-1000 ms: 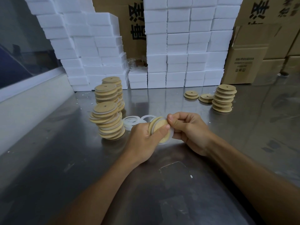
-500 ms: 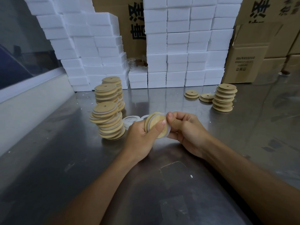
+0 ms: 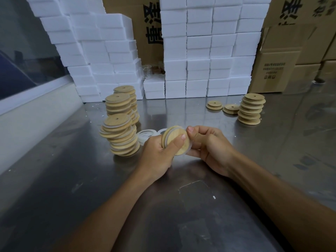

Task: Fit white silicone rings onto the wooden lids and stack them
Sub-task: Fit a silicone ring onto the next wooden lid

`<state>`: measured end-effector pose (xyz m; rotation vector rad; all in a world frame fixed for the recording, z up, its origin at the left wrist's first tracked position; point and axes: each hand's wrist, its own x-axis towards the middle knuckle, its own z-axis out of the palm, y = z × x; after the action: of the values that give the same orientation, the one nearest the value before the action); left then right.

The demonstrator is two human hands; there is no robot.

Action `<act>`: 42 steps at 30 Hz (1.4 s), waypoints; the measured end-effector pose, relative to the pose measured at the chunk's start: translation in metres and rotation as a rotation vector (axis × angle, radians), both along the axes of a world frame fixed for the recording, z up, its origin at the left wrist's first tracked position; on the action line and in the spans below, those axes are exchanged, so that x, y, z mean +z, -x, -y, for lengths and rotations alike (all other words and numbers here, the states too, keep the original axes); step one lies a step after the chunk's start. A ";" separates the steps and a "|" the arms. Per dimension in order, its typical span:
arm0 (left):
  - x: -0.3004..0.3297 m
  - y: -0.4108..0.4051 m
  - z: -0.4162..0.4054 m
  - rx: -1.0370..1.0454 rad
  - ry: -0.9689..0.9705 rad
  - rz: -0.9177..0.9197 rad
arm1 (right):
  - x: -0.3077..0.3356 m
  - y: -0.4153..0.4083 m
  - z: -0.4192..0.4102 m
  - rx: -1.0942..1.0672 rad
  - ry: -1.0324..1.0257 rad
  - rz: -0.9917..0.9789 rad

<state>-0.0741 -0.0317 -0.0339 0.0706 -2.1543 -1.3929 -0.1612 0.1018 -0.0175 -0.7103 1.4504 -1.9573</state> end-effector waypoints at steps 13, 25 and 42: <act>-0.001 -0.001 0.000 0.038 -0.030 0.028 | -0.004 -0.004 0.003 -0.126 -0.049 -0.237; -0.004 0.003 0.005 0.024 -0.035 -0.011 | -0.007 -0.001 0.005 -0.189 -0.142 -0.347; -0.001 0.002 0.007 0.111 -0.311 -0.012 | -0.009 -0.005 0.008 -0.238 -0.131 -0.442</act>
<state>-0.0756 -0.0385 -0.0350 0.2937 -1.8766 -1.6446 -0.1560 0.0936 -0.0266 -0.9932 1.9870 -1.9312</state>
